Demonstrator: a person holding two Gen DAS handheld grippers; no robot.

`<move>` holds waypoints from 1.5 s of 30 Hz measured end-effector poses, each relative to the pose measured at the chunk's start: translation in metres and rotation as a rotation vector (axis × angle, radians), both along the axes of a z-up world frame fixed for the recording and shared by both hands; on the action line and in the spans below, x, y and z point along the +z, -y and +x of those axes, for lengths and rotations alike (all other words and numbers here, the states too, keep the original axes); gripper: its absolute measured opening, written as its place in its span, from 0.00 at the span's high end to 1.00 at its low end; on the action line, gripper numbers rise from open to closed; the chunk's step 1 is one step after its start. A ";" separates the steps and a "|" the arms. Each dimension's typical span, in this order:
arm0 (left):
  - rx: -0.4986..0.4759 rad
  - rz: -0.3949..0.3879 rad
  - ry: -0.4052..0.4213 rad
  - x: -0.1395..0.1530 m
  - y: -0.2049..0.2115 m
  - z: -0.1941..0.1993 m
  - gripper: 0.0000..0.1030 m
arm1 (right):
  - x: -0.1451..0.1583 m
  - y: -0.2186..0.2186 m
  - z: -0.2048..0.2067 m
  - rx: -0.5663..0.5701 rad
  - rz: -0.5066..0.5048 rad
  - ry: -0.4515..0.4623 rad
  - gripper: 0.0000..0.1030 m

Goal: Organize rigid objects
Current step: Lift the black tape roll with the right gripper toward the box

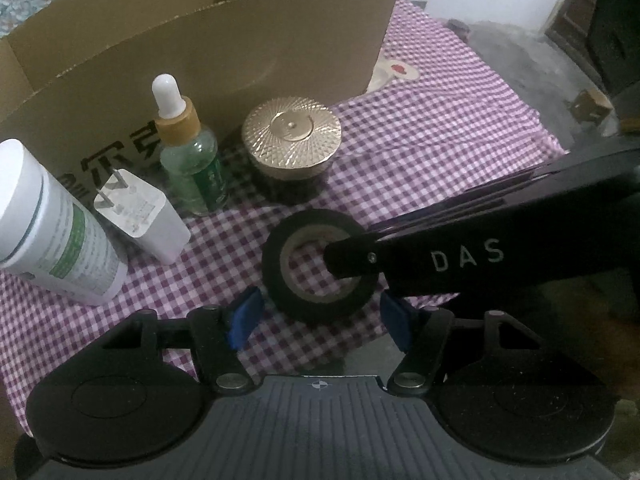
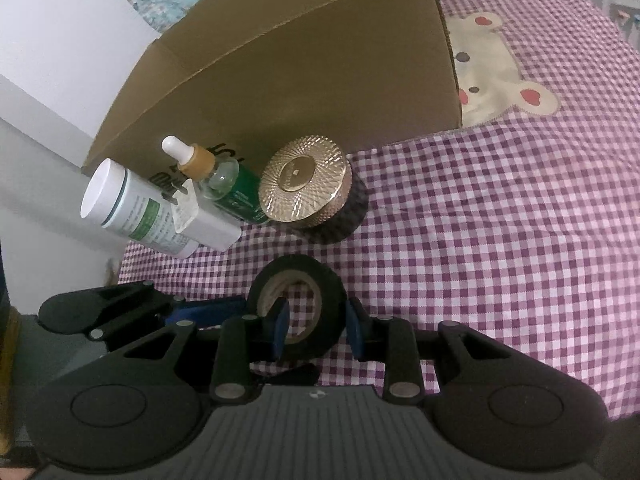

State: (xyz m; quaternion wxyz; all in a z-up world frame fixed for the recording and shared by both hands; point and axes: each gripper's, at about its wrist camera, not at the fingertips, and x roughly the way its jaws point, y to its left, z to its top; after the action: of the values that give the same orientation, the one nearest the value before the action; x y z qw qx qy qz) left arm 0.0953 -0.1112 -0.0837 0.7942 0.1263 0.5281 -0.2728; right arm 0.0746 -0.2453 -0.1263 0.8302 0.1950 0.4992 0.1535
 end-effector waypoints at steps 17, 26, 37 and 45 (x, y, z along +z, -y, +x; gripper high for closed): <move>-0.029 0.038 0.066 -0.002 0.005 -0.004 0.41 | -0.005 -0.013 0.005 0.024 -0.060 0.030 0.75; -0.032 0.020 0.089 0.009 0.004 -0.007 0.41 | 0.004 -0.006 -0.001 0.008 -0.058 0.041 0.75; -0.038 0.007 0.126 0.029 0.003 -0.017 0.41 | 0.025 0.001 -0.016 -0.008 -0.056 0.082 0.75; -0.038 -0.007 0.165 0.046 0.000 -0.029 0.41 | 0.044 -0.003 -0.026 -0.017 -0.061 0.120 0.75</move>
State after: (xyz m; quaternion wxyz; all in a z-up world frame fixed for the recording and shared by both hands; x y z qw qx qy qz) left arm 0.0664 -0.1114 -0.0375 0.8302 0.1555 0.4572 -0.2785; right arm 0.0487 -0.2426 -0.0825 0.8654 0.1644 0.4512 0.1426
